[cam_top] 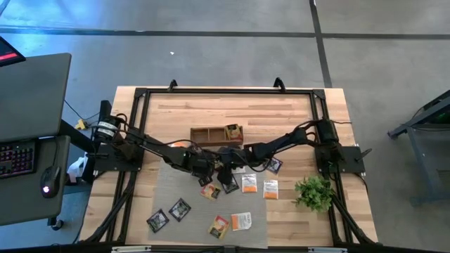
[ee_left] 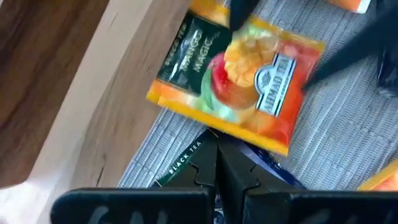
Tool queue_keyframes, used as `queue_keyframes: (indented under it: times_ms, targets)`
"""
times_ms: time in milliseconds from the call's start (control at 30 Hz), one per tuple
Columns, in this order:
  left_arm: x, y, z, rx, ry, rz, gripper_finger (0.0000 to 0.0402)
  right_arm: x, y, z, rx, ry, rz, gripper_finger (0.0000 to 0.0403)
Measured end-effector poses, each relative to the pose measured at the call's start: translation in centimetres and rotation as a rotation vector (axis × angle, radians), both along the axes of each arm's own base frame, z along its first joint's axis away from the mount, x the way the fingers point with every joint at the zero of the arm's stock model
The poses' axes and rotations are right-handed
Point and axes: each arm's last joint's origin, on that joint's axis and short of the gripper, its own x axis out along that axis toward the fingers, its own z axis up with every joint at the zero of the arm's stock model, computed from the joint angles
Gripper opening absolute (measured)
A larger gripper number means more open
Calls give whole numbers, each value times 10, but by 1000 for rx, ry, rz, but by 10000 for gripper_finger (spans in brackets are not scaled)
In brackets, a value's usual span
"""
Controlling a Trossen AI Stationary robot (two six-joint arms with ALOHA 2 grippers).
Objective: Pick & Place Tea
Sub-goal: Put the yellow tea bag into the right section of the wooden organizer
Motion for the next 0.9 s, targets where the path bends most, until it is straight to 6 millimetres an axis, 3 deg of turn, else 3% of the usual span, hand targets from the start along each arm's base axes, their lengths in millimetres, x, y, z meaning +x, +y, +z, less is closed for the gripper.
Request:
queue_keyframes:
  times_ms: [333,633,900]
  targets:
    - [2,4,17,77,-2,28,0,-1,-5,0,-37,18,-26,196]
    - [9,25,12,81,0,69,0,-4,-19,1,-40,51,-53,195]
    - [24,27,14,38,-103,-45,0,-13,-22,15,-104,107,-69,194]
